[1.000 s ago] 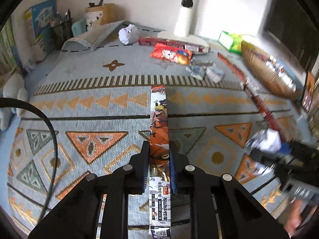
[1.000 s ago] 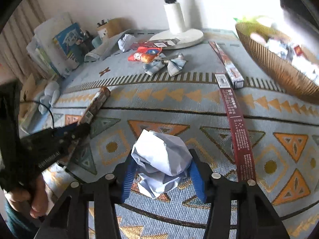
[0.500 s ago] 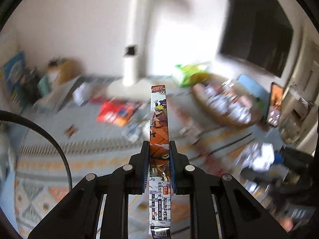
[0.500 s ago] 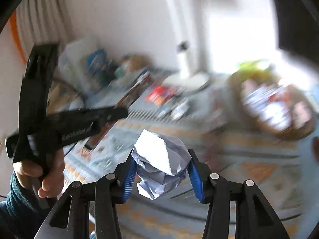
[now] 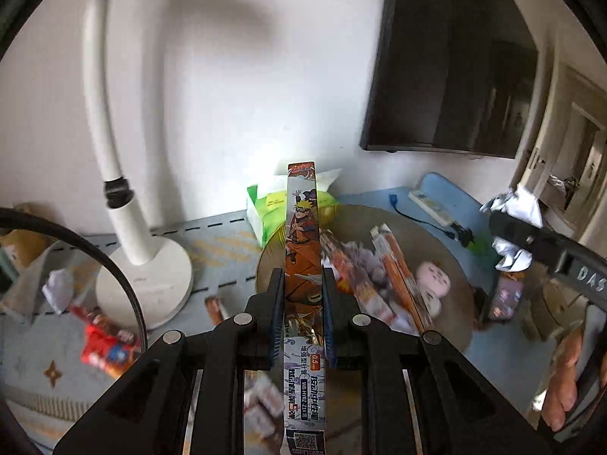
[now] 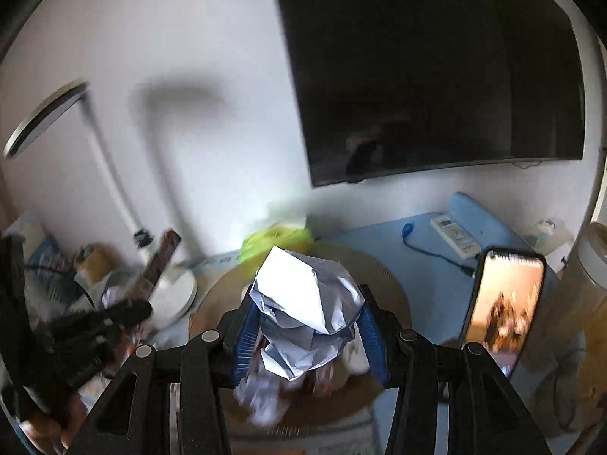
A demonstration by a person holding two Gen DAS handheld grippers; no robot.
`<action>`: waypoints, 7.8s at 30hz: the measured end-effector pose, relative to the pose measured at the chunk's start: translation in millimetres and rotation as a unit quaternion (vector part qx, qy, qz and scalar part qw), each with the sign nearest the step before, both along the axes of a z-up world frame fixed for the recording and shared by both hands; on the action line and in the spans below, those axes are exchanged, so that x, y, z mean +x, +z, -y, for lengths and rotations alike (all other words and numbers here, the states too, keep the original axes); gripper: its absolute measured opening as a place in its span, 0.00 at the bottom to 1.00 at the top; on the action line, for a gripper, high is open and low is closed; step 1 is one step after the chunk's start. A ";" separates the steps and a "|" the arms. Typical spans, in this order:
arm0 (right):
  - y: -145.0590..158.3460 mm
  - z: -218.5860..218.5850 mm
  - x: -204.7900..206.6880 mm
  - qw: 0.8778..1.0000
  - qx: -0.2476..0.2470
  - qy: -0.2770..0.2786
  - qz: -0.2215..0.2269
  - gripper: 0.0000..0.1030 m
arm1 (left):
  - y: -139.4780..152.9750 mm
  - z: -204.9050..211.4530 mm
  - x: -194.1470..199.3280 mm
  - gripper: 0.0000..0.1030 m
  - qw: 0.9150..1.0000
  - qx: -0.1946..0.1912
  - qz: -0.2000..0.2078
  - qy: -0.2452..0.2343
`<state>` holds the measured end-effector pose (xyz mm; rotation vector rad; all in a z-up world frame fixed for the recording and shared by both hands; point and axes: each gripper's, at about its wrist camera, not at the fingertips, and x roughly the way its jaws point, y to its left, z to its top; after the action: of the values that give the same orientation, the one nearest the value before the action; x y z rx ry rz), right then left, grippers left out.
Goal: Organize objects
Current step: 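Carry the paper ball and snack stick over the brown bowl and release both, then swing both open tools back toward the rug items, then grasp the blue-white checked cloth with the left tool while the right tool grasps a maroon box, then carry the cloth and maroon box to the brown bowl and open both tools, then swing both open tools back toward the remaining items on the rug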
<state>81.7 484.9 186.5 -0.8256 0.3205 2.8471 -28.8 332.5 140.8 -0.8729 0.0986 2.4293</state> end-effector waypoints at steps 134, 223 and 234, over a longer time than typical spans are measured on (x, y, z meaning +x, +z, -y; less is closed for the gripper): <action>-36.9 79.8 64.0 0.991 -0.048 0.125 0.022 0.22 | -2.1 72.7 75.1 0.16 0.996 -0.039 -0.054 -0.058; -149.9 160.4 4.2 0.984 -0.011 0.164 0.068 0.85 | -131.8 199.3 -59.7 0.83 0.961 -0.118 0.111 0.223; -152.4 159.9 4.6 0.984 -0.012 0.169 0.060 0.85 | -105.4 269.1 -46.1 0.82 0.966 -0.007 0.135 0.222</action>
<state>86.3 325.0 34.1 -1.1511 0.2153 3.0842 -74.9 63.4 35.4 -1.3416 -0.2042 2.6806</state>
